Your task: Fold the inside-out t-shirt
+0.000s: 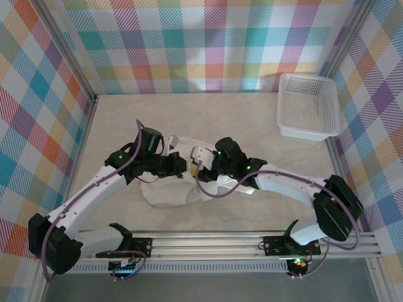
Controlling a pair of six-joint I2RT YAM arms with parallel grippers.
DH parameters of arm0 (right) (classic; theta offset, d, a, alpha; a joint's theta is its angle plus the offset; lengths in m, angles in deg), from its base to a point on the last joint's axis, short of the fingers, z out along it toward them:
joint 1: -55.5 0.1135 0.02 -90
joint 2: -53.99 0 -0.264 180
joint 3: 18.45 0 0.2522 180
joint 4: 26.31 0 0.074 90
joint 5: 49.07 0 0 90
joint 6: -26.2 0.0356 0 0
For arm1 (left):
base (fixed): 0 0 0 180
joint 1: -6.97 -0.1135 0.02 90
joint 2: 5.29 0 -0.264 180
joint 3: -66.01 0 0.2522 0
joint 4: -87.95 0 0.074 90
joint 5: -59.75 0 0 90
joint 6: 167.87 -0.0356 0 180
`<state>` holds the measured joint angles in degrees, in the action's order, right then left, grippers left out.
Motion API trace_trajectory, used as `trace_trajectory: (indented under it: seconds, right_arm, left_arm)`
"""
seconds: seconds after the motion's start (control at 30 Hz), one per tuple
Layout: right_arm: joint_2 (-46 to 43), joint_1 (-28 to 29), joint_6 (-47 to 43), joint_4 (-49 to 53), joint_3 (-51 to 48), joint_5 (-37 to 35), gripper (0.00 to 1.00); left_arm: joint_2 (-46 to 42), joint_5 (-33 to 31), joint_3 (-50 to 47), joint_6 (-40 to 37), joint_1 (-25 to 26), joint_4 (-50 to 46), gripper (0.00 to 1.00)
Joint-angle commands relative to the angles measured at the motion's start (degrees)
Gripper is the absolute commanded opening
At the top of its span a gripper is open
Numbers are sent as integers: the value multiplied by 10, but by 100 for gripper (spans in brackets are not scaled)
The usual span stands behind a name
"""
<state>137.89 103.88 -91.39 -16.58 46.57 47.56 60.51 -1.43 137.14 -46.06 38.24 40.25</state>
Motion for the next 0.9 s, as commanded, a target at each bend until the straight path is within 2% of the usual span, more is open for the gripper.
trace_trajectory:
  seconds: [0.0,0.27,0.4,0.6,0.77,0.87]
  right_arm:
    - [18,3,-59,-95,-3,-56,59]
    - [21,4,-20,-126,-5,-34,47]
    - [21,4,-19,-121,-3,-31,36]
    - [-12,3,-3,-51,3,3,22]
    - [-39,2,7,0,2,-21,22]
    - [-26,2,10,-5,12,-22,16]
  left_arm:
    - [-13,-4,8,-2,4,-4,0]
    - [-22,-9,8,-8,4,-16,0]
    - [-19,-6,5,-5,4,-10,0]
    - [-22,-20,8,-13,4,-28,0]
    - [-24,-13,-3,-8,4,-16,0]
    - [-17,-5,-3,-3,4,-3,0]
